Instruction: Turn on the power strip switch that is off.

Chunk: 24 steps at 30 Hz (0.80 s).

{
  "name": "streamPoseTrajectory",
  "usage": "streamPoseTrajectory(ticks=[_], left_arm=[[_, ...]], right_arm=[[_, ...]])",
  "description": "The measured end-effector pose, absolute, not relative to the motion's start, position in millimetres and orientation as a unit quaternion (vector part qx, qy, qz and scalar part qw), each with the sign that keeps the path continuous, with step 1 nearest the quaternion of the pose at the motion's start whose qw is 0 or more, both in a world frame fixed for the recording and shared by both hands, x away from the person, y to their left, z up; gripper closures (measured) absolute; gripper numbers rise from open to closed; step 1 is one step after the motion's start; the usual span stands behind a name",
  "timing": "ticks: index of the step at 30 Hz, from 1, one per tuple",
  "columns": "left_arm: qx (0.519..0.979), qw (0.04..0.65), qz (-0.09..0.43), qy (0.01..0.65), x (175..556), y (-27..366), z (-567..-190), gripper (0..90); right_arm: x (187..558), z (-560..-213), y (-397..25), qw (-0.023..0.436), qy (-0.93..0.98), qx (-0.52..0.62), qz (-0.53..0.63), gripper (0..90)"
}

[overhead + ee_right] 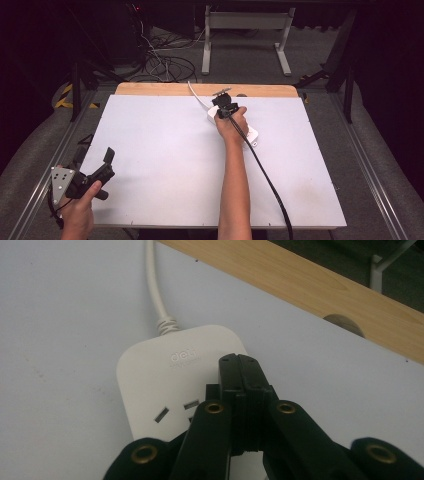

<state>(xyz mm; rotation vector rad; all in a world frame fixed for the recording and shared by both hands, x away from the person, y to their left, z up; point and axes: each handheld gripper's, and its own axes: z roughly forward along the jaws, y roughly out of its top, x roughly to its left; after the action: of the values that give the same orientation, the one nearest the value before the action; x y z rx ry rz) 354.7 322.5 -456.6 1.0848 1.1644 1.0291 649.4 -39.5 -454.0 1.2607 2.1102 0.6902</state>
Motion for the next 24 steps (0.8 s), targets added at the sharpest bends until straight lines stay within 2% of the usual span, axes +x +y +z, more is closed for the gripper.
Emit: streamPoseTrajectory(ticks=[6, 9, 10, 13, 16, 24], left_arm=[[0.462, 0.582, 0.441, 0.503, 351, 326, -458, 10.4], [0.461, 0.581, 0.441, 0.505, 350, 326, -458, 10.4], [0.462, 0.58, 0.444, 0.504, 351, 326, -458, 10.4], [0.468, 0.579, 0.441, 0.502, 353, 324, -459, 10.4], [0.469, 0.578, 0.439, 0.502, 355, 321, -460, 10.4], [0.471, 0.586, 0.434, 0.496, 358, 315, -458, 10.5]], right_arm=[[649, -454, -43, 0.282, 0.79, 0.473, 0.27, 90.0], [651, -453, -46, 0.269, 0.788, 0.48, 0.278, 90.0], [653, -451, -50, 0.248, 0.787, 0.487, 0.288, 90.0], [653, -448, -56, 0.239, 0.78, 0.488, 0.311, 90.0], [647, -436, -65, 0.243, 0.758, 0.483, 0.364, 90.0], [625, -391, -84, 0.262, 0.761, 0.445, 0.391, 90.0]])
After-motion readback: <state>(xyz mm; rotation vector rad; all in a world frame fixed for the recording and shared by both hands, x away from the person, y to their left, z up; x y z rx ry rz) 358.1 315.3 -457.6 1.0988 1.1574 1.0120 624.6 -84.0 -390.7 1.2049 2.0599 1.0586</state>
